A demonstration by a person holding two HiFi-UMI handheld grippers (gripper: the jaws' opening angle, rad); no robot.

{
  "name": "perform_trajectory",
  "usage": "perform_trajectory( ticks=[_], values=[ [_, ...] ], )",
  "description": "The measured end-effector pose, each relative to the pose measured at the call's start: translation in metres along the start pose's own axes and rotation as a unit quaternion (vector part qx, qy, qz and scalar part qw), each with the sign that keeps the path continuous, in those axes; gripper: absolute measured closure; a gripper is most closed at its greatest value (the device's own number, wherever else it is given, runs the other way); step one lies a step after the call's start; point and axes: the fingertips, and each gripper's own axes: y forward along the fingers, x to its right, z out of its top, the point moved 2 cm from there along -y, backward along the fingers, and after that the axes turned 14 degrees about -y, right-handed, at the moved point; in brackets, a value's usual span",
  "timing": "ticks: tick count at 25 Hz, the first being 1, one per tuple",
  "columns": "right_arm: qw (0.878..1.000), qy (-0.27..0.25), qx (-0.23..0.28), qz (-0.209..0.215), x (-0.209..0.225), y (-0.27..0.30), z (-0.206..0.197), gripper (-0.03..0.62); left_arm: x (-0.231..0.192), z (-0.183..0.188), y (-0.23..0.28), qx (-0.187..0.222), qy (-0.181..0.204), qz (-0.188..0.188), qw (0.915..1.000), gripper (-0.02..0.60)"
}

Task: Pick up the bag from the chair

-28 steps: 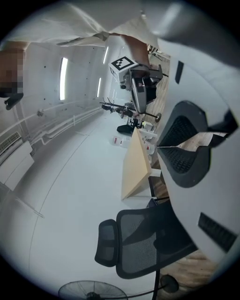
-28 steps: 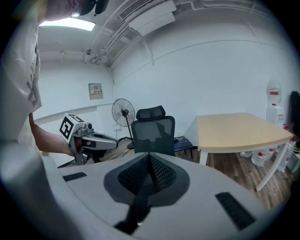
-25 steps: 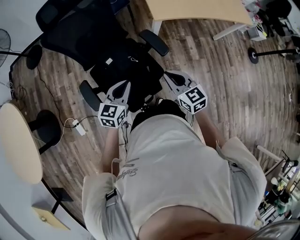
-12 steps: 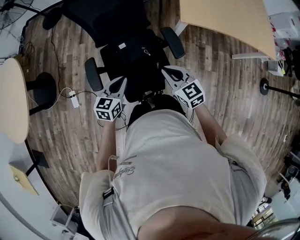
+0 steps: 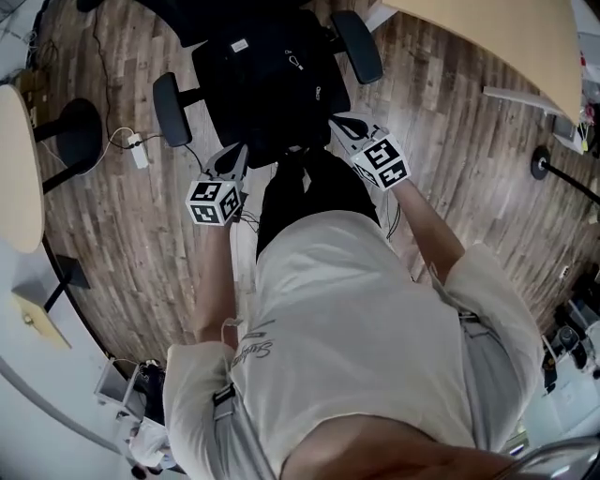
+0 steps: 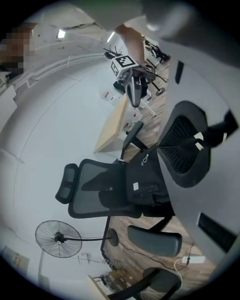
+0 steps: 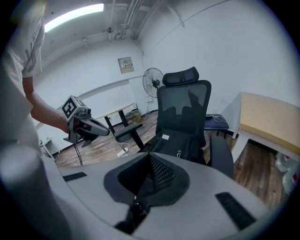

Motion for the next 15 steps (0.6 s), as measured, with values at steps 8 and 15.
perform_trajectory(
  ticks=[8, 15],
  values=[
    [0.995, 0.044, -0.080, 0.050, -0.024, 0.031, -0.078, 0.600, -0.040, -0.077, 0.045, -0.103, -0.022, 0.022, 0.9941, 0.565],
    [0.983, 0.088, -0.139, 0.085, -0.042, 0.056, -0.140, 0.600, -0.076, -0.133, 0.071, -0.175, -0.084, 0.026, 0.9806, 0.565]
  ],
)
